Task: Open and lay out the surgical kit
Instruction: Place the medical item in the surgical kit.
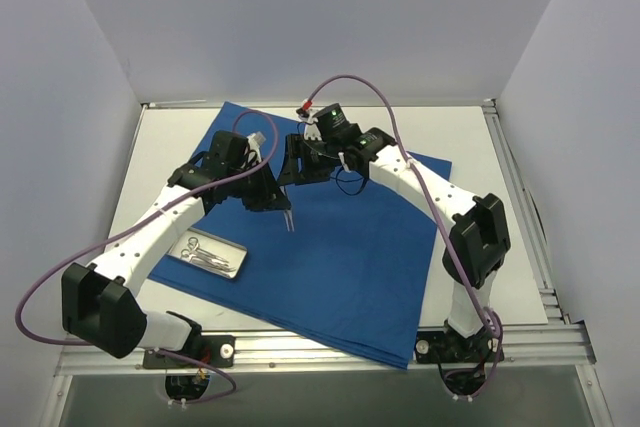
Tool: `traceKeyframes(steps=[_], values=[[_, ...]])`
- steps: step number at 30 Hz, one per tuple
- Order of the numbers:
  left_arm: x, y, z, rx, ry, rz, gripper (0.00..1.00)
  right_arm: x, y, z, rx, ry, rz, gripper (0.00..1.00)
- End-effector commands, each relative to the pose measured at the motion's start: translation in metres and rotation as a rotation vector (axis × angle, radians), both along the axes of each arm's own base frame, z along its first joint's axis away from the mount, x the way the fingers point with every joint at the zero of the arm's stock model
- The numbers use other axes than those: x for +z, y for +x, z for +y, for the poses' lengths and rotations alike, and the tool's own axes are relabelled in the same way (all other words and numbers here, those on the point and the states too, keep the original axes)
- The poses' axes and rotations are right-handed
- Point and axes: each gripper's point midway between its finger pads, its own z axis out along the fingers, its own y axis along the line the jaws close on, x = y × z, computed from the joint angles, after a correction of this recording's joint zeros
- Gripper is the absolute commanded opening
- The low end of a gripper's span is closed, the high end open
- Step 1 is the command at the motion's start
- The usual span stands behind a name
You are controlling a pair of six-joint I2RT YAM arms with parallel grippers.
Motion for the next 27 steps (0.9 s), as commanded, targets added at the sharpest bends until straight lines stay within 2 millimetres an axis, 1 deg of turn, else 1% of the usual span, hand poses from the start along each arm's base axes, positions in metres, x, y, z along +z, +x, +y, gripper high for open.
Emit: traceKeyframes(steps=[1,3,5,8,9,10,11,12,14,15,16,18,20,23,25,27], values=[[0.033,0.014,-0.012,-0.017,-0.066,-0.102,0.02,0.013,-0.003,0.01,0.032,0.023,-0.021,0.5],[0.032,0.014,-0.012,-0.016,-0.07,-0.101,0.02,0.009,-0.003,0.011,0.039,0.022,-0.01,0.47],[0.032,0.013,-0.013,-0.019,-0.072,-0.102,0.02,0.005,-0.004,0.013,0.046,0.019,-0.003,0.47],[0.031,0.013,-0.014,-0.019,-0.073,-0.099,0.02,0.003,-0.006,0.016,0.062,0.024,0.006,0.33],[0.029,0.014,-0.014,-0.022,-0.072,-0.095,0.02,0.003,-0.005,0.016,0.065,0.025,0.007,0.27],[0.029,0.014,-0.015,-0.024,-0.073,-0.091,0.02,0.003,-0.006,0.017,0.071,0.028,0.01,0.24],[0.029,0.015,-0.015,-0.025,-0.073,-0.093,0.02,0.004,-0.007,0.019,0.075,0.03,0.006,0.15],[0.027,0.015,-0.015,-0.025,-0.068,-0.089,0.02,0.004,-0.006,0.018,0.074,0.03,0.006,0.09],[0.025,0.017,-0.015,-0.025,-0.063,-0.084,0.02,0.006,-0.006,0.018,0.072,0.031,0.0,0.0],[0.022,0.017,-0.016,-0.028,-0.059,-0.077,0.03,0.006,-0.006,0.018,0.07,0.028,0.001,0.0],[0.022,0.018,-0.016,-0.032,-0.058,-0.078,0.06,0.005,-0.005,0.016,0.061,0.017,-0.003,0.0],[0.021,0.019,-0.017,-0.037,-0.055,-0.078,0.18,0.003,-0.002,0.013,0.049,-0.007,-0.003,0.0],[0.023,0.022,-0.016,-0.044,-0.051,-0.093,0.19,0.001,0.004,0.009,0.035,-0.029,-0.012,0.0],[0.023,0.025,-0.012,-0.045,-0.034,-0.104,0.38,-0.004,0.013,-0.003,-0.01,-0.06,-0.006,0.0],[0.024,0.026,-0.006,-0.033,-0.025,-0.108,0.55,-0.008,0.022,-0.013,-0.05,-0.078,0.001,0.0],[0.021,0.027,0.004,-0.014,-0.02,-0.103,0.61,-0.016,0.03,-0.026,-0.098,-0.115,0.01,0.0]])
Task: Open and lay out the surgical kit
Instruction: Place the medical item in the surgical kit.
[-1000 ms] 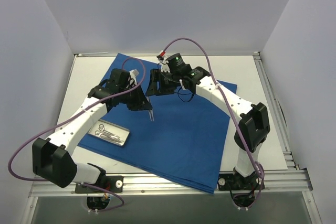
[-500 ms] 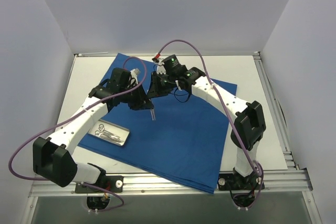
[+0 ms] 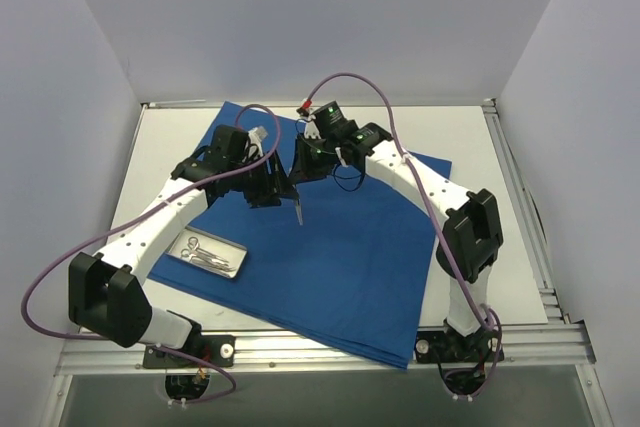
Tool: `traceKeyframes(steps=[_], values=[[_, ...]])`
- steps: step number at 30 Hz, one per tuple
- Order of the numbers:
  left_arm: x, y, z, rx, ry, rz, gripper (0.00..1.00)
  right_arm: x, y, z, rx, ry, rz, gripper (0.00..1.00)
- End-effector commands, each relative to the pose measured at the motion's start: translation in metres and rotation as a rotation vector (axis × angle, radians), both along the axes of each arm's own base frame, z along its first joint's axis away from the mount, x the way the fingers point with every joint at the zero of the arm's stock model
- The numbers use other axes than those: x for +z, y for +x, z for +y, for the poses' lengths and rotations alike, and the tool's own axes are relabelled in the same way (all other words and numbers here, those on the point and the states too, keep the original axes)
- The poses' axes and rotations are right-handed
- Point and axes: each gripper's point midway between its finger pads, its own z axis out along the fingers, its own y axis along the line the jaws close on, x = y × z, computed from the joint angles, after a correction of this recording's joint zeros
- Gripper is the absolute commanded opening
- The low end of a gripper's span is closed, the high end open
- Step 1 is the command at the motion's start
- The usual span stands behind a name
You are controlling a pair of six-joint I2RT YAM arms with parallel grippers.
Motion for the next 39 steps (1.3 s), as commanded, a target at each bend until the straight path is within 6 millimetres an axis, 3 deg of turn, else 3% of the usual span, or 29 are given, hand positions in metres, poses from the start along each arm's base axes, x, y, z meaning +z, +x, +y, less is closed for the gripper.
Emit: traceKeyframes(steps=[1,7,11,15,23,27,30,39], values=[[0.02,0.012,0.013,0.018,-0.007,-0.077,0.66,-0.006,0.021,-0.026,-0.096,-0.072,-0.006,0.0],[0.008,0.014,0.056,0.085,0.079,-0.072,0.69,-0.046,0.041,-0.081,-0.24,-0.255,0.035,0.0],[-0.007,0.012,0.078,0.1,0.146,-0.049,0.69,-0.074,0.055,-0.14,-0.343,-0.398,0.088,0.0],[-0.018,0.013,0.086,0.105,0.17,-0.029,0.69,-0.095,0.073,-0.203,-0.459,-0.489,0.146,0.0],[-0.024,0.023,0.089,0.098,0.17,-0.019,0.69,-0.124,0.088,-0.292,-0.593,-0.59,0.236,0.0],[-0.026,0.025,0.092,0.099,0.156,-0.003,0.68,-0.134,0.097,-0.326,-0.656,-0.624,0.248,0.0],[-0.027,0.026,0.095,0.104,0.155,0.004,0.68,-0.144,0.101,-0.34,-0.676,-0.645,0.263,0.0],[-0.026,0.027,0.102,0.12,0.15,0.021,0.68,-0.171,0.097,-0.364,-0.699,-0.68,0.316,0.0]])
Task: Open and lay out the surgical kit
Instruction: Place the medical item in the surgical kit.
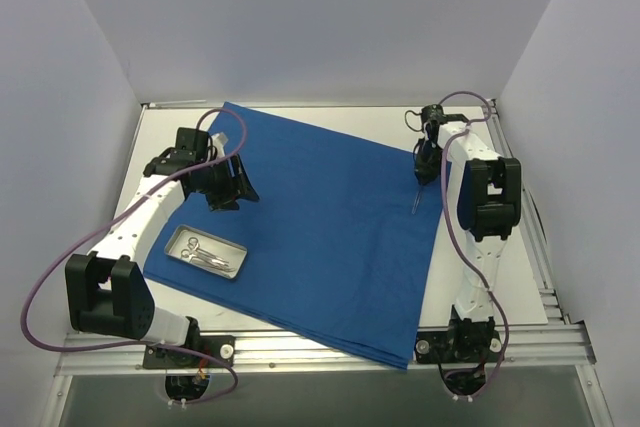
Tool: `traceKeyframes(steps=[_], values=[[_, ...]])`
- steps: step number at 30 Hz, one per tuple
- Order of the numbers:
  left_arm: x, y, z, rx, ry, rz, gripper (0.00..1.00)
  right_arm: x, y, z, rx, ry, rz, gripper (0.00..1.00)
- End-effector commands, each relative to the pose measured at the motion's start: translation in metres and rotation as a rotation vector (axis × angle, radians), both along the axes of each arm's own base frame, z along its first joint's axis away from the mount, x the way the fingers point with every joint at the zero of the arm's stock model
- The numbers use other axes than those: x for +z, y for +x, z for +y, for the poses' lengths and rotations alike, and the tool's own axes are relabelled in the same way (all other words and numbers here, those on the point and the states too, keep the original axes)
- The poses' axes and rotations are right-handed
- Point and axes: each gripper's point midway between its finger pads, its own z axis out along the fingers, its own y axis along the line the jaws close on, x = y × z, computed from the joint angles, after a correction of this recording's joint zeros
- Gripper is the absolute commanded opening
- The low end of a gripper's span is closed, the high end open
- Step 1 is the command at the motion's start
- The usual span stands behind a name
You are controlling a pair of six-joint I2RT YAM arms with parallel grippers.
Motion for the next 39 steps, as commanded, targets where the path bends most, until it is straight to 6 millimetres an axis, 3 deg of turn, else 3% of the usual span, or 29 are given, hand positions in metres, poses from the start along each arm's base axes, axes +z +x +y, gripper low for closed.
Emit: traceKeyframes(steps=[1,18,28,35,39], values=[[0.015,0.005,0.0,-0.015,-0.015,-0.033,0.68,-0.003,-0.004,-0.013,-0.006,-0.041,0.018,0.0],[0.015,0.003,0.003,-0.009,-0.022,-0.016,0.68,-0.03,0.001,-0.029,0.026,-0.091,0.056,0.0],[0.012,-0.001,0.003,0.011,-0.035,0.003,0.68,-0.029,0.001,-0.028,0.021,-0.087,0.068,0.2],[0.016,-0.007,0.004,0.024,-0.039,-0.005,0.68,-0.025,0.004,-0.027,0.03,-0.087,0.059,0.25],[0.017,-0.011,0.007,0.04,-0.031,-0.004,0.68,-0.005,0.012,-0.024,0.044,-0.102,0.014,0.3]])
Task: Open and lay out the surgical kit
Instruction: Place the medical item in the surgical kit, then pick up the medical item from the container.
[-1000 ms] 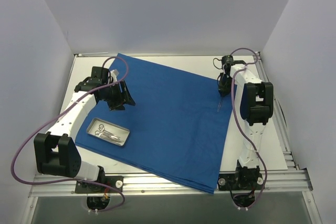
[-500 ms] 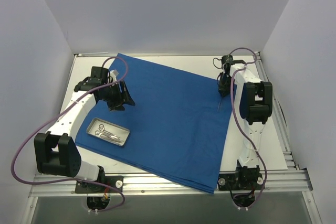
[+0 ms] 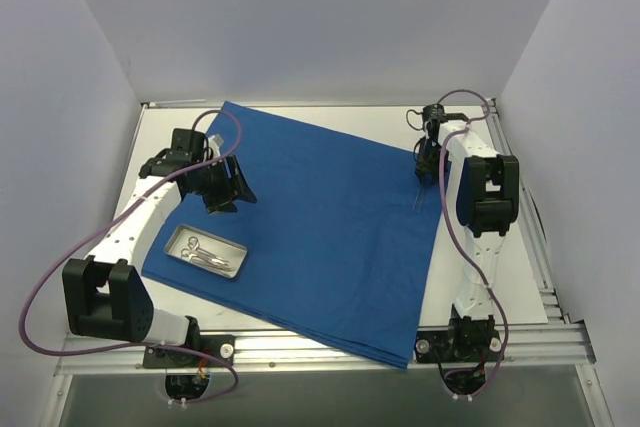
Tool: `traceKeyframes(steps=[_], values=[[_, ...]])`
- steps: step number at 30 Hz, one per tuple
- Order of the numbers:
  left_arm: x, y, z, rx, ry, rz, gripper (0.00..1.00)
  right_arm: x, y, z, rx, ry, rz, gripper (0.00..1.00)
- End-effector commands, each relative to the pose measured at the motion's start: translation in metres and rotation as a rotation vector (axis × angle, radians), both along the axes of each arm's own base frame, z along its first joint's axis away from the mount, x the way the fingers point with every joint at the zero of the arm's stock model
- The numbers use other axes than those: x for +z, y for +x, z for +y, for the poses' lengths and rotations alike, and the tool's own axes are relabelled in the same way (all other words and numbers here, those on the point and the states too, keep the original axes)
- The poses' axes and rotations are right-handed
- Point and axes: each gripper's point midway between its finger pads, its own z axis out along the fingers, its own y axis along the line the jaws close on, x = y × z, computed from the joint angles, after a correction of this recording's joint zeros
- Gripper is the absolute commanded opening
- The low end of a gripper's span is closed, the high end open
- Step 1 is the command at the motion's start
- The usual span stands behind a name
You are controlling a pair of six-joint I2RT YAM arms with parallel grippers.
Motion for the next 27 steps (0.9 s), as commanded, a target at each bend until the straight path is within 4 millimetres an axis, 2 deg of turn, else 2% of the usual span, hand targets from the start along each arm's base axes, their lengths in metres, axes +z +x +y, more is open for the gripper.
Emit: traceKeyframes(steps=[1,5,9,10,12,14,17,18,19,21,23,27], values=[[0.013,-0.004,0.006,0.031,0.009,-0.036,0.68,0.015,0.007,-0.003,0.015,-0.05,-0.017,0.32],[0.005,-0.014,0.026,0.101,0.108,0.025,0.68,0.061,0.019,0.018,0.074,-0.066,-0.105,0.37],[-0.004,-0.028,0.053,0.21,0.214,0.106,0.68,0.107,0.023,0.05,0.152,-0.06,-0.188,0.4],[-0.006,-0.034,0.058,0.241,0.233,0.138,0.68,0.114,0.021,0.063,0.182,-0.057,-0.199,0.4],[-0.011,-0.042,0.075,0.302,0.282,0.171,0.63,0.135,0.02,0.082,0.222,-0.026,-0.247,0.4],[-0.02,-0.053,0.091,0.373,0.306,0.239,0.62,0.144,0.013,0.105,0.273,0.001,-0.264,0.39],[-0.038,-0.068,0.102,0.426,0.311,0.327,0.6,0.156,-0.002,0.131,0.329,0.04,-0.282,0.39],[-0.043,-0.07,0.111,0.468,0.289,0.354,0.59,0.163,-0.007,0.137,0.345,0.056,-0.294,0.39],[-0.053,-0.075,0.112,0.479,0.278,0.381,0.58,0.16,-0.013,0.141,0.358,0.061,-0.283,0.39],[-0.061,-0.078,0.115,0.505,0.256,0.417,0.57,0.167,-0.025,0.155,0.391,0.082,-0.291,0.39],[-0.071,-0.079,0.118,0.524,0.26,0.451,0.56,0.164,-0.037,0.167,0.426,0.096,-0.279,0.39],[-0.082,-0.074,0.126,0.56,0.298,0.483,0.49,0.168,-0.051,0.177,0.458,0.114,-0.29,0.39]])
